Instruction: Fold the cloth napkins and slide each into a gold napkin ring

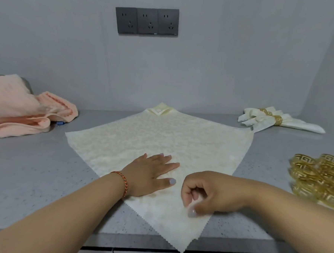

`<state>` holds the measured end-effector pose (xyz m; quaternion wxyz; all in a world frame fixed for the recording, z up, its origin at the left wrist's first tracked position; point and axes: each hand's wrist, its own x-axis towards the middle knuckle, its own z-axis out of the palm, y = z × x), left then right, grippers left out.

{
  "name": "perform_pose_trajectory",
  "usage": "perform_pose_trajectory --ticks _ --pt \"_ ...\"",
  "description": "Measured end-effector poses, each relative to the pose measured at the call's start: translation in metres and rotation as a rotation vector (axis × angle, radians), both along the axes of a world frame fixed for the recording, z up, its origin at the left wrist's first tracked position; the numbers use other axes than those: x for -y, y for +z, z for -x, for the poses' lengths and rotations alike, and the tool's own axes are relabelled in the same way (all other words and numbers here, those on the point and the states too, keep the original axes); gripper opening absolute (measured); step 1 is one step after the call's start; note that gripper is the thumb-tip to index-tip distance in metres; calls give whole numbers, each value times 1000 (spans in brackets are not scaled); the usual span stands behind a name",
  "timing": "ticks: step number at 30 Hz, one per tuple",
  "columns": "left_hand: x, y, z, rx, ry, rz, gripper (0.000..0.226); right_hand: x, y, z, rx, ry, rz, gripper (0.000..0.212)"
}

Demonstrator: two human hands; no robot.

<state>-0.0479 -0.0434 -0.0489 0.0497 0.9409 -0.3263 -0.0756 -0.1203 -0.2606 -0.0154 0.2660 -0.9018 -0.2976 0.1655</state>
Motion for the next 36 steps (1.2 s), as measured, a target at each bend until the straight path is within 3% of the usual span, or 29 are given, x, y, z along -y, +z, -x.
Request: perform_pose_trajectory --ticks 4,8,11,12,14,16,19,22,25,29,36 --pt "0 -1 1 -1 3 31 59 -5 -2 5 70 73 99 7" --pt "-2 4 1 -93 18 175 52 -7 0 -3 -80 -2 -5 6" --pt "-4 15 12 -426 99 552 40 -4 -1 -7 -253 -155 -242 13" --pt "-6 19 17 -568 128 698 46 -3 -2 -9 -298 -197 -323 18" --pt "-12 27 27 -674 104 841 64 -3 -3 -12 -340 -265 -425 24" --pt "-15 26 36 -587 45 796 48 -5 -4 -15 -331 -336 -463 22" --pt "-12 16 48 -287 103 678 25 -3 -1 -8 -289 -321 -452 16" --pt "-7 7 63 -194 162 750 15 6 -2 4 64 -151 -89 33" --pt "-6 10 81 -193 200 754 11 8 -7 18 295 -76 -7 16" --pt "-5 17 103 -221 236 639 15 9 -4 35 215 -62 -33 13" --pt "-17 35 137 -366 244 830 21 7 20 62 -59 -115 -142 26"
